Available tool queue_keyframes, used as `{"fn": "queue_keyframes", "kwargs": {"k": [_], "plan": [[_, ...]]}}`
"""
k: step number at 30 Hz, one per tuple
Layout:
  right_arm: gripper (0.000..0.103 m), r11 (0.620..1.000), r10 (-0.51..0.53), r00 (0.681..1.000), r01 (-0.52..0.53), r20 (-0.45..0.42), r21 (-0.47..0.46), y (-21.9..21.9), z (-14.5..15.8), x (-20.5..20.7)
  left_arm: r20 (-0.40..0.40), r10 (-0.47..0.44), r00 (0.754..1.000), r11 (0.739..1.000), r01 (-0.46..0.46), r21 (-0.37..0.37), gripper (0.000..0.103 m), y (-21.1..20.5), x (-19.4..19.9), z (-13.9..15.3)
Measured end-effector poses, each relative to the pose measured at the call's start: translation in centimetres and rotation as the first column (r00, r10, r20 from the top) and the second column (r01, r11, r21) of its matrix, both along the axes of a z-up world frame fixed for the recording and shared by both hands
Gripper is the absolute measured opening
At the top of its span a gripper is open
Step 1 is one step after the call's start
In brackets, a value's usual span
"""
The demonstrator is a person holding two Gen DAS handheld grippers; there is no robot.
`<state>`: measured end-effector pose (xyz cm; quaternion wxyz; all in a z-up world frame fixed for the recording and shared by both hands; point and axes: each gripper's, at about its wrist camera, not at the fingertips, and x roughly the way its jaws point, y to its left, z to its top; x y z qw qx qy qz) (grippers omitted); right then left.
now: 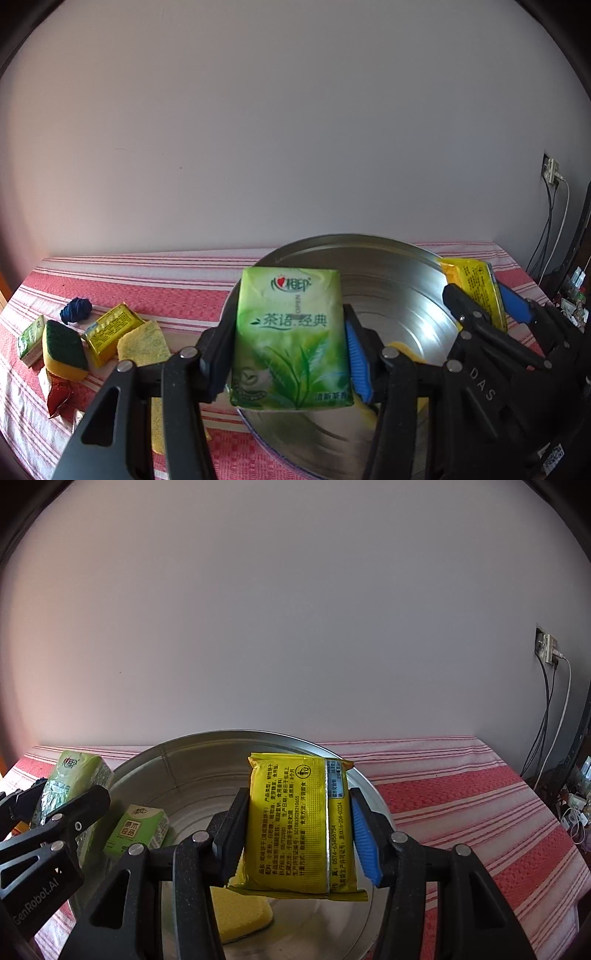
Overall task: Organize objects
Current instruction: 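Carry both packs over the tin and release them inside, then withdraw both tools from the tin toward the remaining items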
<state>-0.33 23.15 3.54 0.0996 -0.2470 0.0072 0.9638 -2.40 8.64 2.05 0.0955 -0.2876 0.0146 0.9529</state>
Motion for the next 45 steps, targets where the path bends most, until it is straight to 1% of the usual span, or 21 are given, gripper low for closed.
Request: {"fn": "queue_keyframes", "kwargs": {"k": [2,6,17,21,25,28,29,30,31,32,34,37,39,42,45], "plan": [[0.054,1.0,-0.006,1.0,0.006,0.015,-0.005,1.4,-0.5,-0.6,0.004,0.003,1.0,1.0,-0.003,-0.013,0.053,0.5,-0.3,-0.3],[0.054,0.999,-0.015,0.999,0.016,0.047,-0.032,2.4,-1.2,-1.3,0.03,0.008,1.0,1.0,-0.007,-0.024,0.053,1.1,-0.8,-1.1],[0.055,0.999,-0.013,0.997,0.016,0.081,-0.035,2.1,-1.8,-1.9,0.064,0.022,0.998,0.999,-0.02,-0.031,0.053,0.8,-2.1,-2.6],[0.055,0.999,-0.015,0.996,0.018,0.093,-0.031,2.0,-2.1,-2.1,0.061,0.023,0.998,0.999,-0.021,-0.037,0.053,0.4,-2.3,-2.8],[0.055,1.0,-0.014,0.996,0.016,0.092,-0.027,1.9,-2.1,-2.0,0.049,0.03,0.998,0.998,-0.027,-0.057,0.053,1.0,-2.0,-2.6],[0.055,0.999,-0.012,0.996,0.015,0.089,-0.036,1.9,-2.1,-1.9,0.053,0.036,0.998,0.998,-0.033,-0.057,0.054,1.2,-2.0,-2.7],[0.055,0.999,-0.008,0.996,0.012,0.086,-0.041,1.9,-2.1,-1.8,0.046,0.038,0.998,0.998,-0.036,-0.054,0.056,1.6,-1.7,-2.5],[0.055,0.999,-0.003,0.996,0.007,0.086,-0.045,2.2,-2.1,-2.0,0.037,0.037,0.999,0.998,-0.036,-0.05,0.061,1.5,-1.7,-2.4],[0.057,0.999,0.0,0.996,0.004,0.084,-0.046,2.1,-2.0,-1.9,0.029,0.039,0.999,0.998,-0.038,-0.046,0.077,1.5,-1.6,-2.2],[0.06,0.999,0.002,0.997,0.002,0.079,-0.043,2.0,-1.9,-1.8,0.012,0.053,0.999,0.998,-0.052,-0.042,0.085,1.4,-1.3,-2.0],[0.07,0.999,-0.018,0.998,0.019,0.055,-0.029,1.9,-1.6,-1.4,-0.031,0.075,0.997,0.996,-0.076,-0.042,0.09,1.2,-0.6,-1.5],[0.079,0.998,-0.028,1.0,0.028,0.013,-0.056,2.2,-0.9,-0.7,-0.073,0.083,0.994,0.996,-0.085,-0.034,0.1,0.8,0.3,-0.6],[0.084,0.997,-0.03,1.0,0.03,-0.008,-0.072,2.3,-0.6,-0.2,-0.101,0.089,0.991,0.995,-0.093,-0.032,0.101,0.5,1.1,-0.2],[0.085,0.997,-0.034,0.999,0.031,-0.034,-0.072,2.1,-0.4,0.3,-0.126,0.089,0.988,0.994,-0.095,-0.044,0.102,-0.1,1.8,0.0],[0.085,0.996,-0.03,0.998,0.025,-0.049,-0.082,1.7,-0.2,0.7,-0.147,0.116,0.982,0.991,-0.125,-0.052,0.102,-0.1,2.7,0.3]]}}
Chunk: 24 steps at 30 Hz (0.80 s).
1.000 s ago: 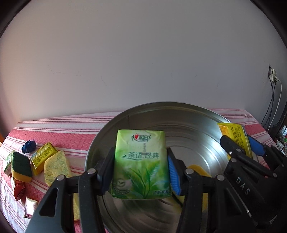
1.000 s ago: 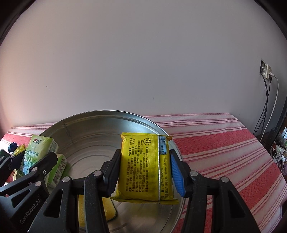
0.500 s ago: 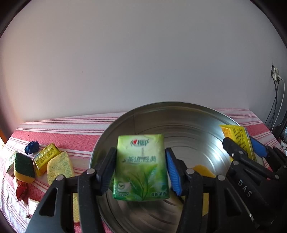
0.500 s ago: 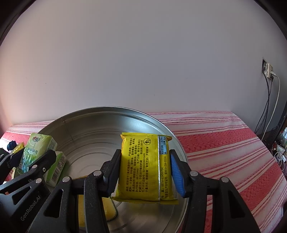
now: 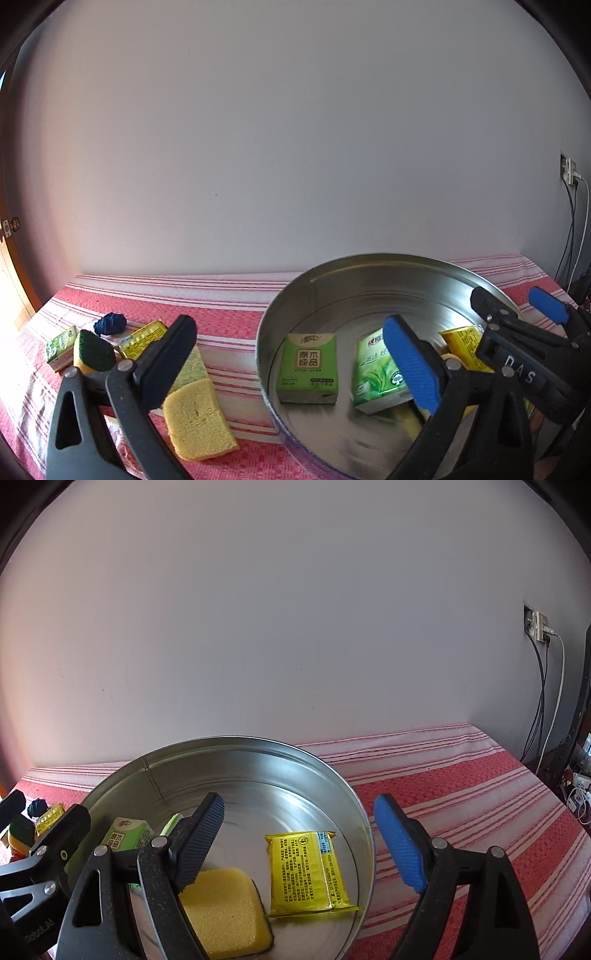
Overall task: Organize objects
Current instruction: 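Withdraw both tools from the tin toward the remaining items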
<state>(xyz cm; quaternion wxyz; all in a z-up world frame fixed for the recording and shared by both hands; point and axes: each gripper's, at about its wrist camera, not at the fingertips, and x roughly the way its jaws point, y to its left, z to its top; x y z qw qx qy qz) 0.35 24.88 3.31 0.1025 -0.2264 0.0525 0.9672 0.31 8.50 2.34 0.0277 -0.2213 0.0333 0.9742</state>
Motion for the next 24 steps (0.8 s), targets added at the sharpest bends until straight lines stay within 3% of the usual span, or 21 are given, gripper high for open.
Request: {"fn": "queue_keyframes", "kwargs": {"k": [6,11,18,24], "plan": [[0.086,0.999,-0.049,0.986,0.045,-0.156,-0.028,0.6,1.2,2.4,-0.022,0.057,0.998,0.998,-0.056,0.009,0.102,-3.6,0.4,-0.7],[0.097,0.991,-0.13,0.95,0.114,-0.283,-0.071,1.2,1.9,4.6,-0.011,0.093,0.996,0.996,-0.093,0.014,0.102,-5.5,0.7,-1.1],[0.097,0.98,-0.162,0.945,0.12,-0.283,-0.161,1.4,1.6,5.4,-0.002,0.111,0.994,0.994,-0.111,-0.006,0.102,-6.4,1.0,-1.7],[0.097,0.989,-0.134,0.958,0.113,-0.253,-0.095,-0.7,0.9,5.0,0.016,0.122,0.992,0.992,-0.122,-0.016,0.102,-7.7,1.4,-2.1]]}}
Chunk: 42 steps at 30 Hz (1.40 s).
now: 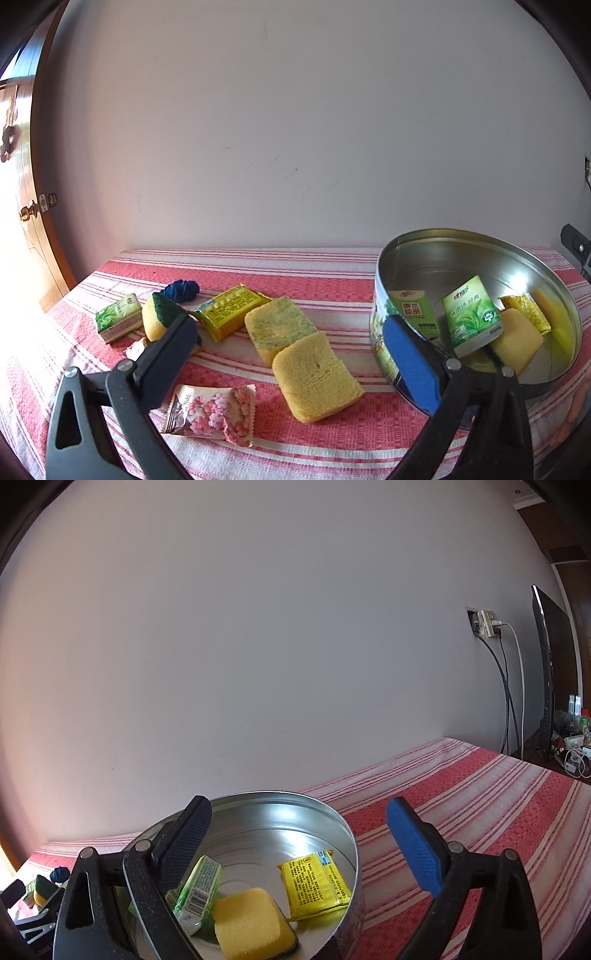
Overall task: Organize objects
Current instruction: 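Withdraw both tools from the tin toward the remaining items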
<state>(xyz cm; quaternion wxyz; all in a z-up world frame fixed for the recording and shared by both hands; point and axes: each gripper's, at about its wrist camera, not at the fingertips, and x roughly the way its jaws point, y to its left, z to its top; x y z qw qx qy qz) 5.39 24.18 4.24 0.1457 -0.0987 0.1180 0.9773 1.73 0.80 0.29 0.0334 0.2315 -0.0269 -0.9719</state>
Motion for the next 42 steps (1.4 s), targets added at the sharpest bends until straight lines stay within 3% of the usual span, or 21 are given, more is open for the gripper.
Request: {"fn": "queue_keyframes", "kwargs": {"k": [5,13,24,30,42], "plan": [[0.097,0.999,0.02,1.0,-0.021,0.024,0.042,-2.0,-0.3,0.3,0.009,-0.001,1.0,1.0,0.0,0.028,0.102,-1.7,0.6,-0.1],[0.097,0.996,0.078,0.995,-0.08,0.063,0.033,-4.3,-0.6,1.1,0.049,0.004,0.999,0.997,-0.007,0.072,0.102,-4.4,0.8,-0.6],[0.097,0.977,0.196,0.974,-0.203,0.111,0.061,-9.3,-1.0,1.1,0.069,0.037,0.997,0.998,-0.041,0.049,0.102,-8.3,1.2,-1.0],[0.097,0.945,0.3,0.936,-0.318,0.186,0.077,-13.6,-1.5,0.4,0.087,0.109,0.99,0.993,-0.113,0.032,0.102,-12.3,1.3,-1.2],[0.097,0.862,0.456,0.814,-0.505,0.36,0.048,-21.2,-3.2,-1.5,0.158,0.206,0.966,0.973,-0.219,0.068,0.102,-19.6,1.7,-2.0]]}}
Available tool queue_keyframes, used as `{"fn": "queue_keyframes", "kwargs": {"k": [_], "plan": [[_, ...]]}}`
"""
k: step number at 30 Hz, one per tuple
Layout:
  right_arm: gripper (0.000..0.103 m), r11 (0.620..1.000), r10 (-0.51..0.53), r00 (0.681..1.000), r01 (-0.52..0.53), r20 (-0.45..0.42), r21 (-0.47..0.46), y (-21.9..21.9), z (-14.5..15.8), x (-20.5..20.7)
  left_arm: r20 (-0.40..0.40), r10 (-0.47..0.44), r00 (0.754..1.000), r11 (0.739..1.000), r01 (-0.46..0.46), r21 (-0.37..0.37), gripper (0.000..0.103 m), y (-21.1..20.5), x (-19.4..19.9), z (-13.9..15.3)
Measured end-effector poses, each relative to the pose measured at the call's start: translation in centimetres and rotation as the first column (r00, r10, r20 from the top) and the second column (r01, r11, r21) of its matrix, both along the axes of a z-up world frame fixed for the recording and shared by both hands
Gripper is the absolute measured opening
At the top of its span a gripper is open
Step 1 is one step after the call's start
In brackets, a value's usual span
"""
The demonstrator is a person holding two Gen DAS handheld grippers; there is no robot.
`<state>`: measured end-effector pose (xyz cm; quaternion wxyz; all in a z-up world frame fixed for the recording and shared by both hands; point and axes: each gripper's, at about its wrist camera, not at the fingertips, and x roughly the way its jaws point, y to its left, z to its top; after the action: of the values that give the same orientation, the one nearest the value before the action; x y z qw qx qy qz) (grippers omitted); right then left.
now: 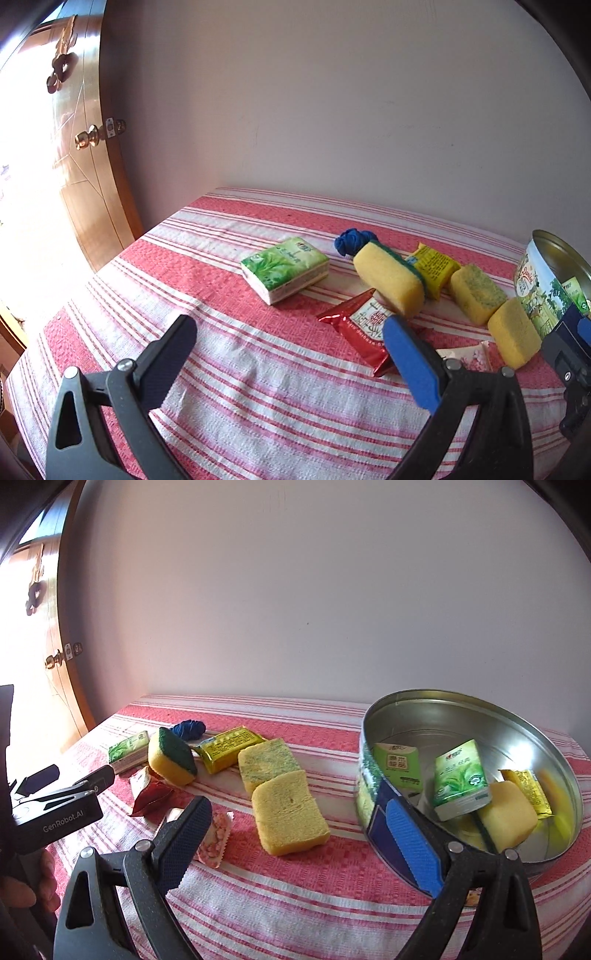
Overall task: Organize objects
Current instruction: 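Withdraw both tools from the tin toward the remaining items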
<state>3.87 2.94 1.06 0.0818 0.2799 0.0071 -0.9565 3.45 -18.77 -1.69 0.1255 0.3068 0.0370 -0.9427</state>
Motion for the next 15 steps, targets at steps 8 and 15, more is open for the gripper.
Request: {"fn": "queue_keyframes", "kwargs": {"k": [8,15], "plan": [[0.079,0.999,0.038,0.981,-0.039,0.19,0.004,-1.3,-2.3,-3.7,0.033,-0.104,0.994,0.993,0.106,-0.054,0.102,1.9,0.5,-0.3],[0.075,0.999,-0.009,0.959,-0.004,0.285,0.044,-1.2,-3.6,-6.3,0.087,-0.211,0.974,0.976,0.215,-0.039,0.102,3.8,0.4,-0.8]]}}
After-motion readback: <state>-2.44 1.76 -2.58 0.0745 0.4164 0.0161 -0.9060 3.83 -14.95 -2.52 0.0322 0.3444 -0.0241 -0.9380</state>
